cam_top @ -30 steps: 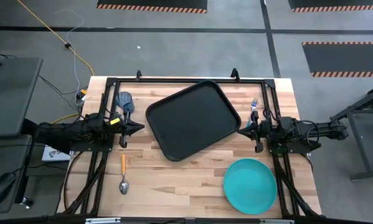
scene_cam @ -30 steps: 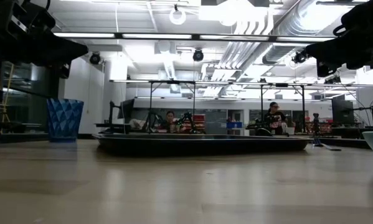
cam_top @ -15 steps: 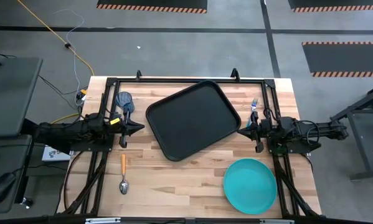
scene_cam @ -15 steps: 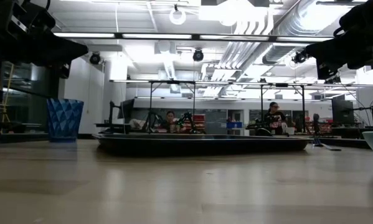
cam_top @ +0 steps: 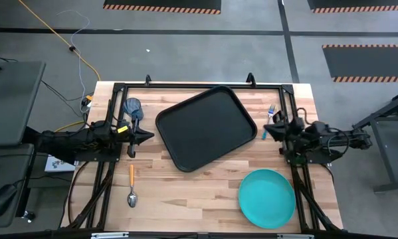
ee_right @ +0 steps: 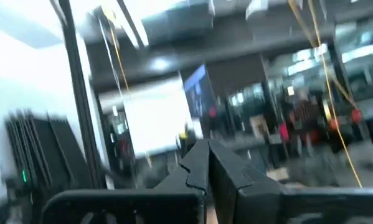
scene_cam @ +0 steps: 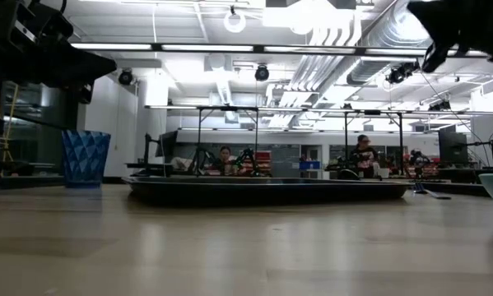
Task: Pick and place plate/cup/fork/spoon on tray
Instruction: Put the light blue plate on the center of the black tray
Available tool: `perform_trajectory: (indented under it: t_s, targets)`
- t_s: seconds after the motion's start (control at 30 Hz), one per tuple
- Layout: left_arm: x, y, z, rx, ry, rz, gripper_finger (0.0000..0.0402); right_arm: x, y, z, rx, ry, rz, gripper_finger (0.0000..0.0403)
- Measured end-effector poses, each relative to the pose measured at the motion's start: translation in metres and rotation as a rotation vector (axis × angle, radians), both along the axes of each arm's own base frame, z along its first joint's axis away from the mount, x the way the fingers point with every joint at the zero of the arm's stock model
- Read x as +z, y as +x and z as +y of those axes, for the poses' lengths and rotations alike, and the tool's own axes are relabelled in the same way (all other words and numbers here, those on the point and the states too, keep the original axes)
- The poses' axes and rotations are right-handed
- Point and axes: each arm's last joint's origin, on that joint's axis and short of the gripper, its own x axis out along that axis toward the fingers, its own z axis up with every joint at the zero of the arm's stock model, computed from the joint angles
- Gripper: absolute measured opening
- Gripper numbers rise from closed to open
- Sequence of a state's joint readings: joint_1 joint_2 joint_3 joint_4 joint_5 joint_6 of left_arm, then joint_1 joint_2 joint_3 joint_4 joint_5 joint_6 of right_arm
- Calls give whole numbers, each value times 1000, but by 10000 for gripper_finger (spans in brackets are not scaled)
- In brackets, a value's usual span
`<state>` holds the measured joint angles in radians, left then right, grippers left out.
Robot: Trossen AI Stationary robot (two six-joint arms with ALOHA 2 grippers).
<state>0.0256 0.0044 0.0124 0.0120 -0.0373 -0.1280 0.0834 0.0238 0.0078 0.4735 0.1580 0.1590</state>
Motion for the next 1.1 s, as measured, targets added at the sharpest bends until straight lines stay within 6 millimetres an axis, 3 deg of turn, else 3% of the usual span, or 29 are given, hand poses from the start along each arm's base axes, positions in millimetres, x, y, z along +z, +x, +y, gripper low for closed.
perform_trajectory:
  t_s: [0.07,0.23,0.4,0.5,0.6,0.73,0.93,1.1]
  targets:
    - [0,0,0,0,0,0,0,4,0,0,7,6,-37,8]
    - [0,0,0,0,0,0,0,19,15,1,41,70,198,74]
    - [0,0,0,0,0,0,0,54,25,3,62,148,680,172]
    - [0,0,0,0,0,0,0,60,30,6,93,304,1019,213]
    - [0,0,0,0,0,0,0,48,38,15,165,467,1270,231]
    - [0,0,0,0,0,0,0,23,49,34,239,565,1478,232]
    - [0,0,0,0,0,0,0,-9,53,54,188,534,1699,225]
    - [0,0,0,0,0,0,0,-23,56,66,163,462,1789,225]
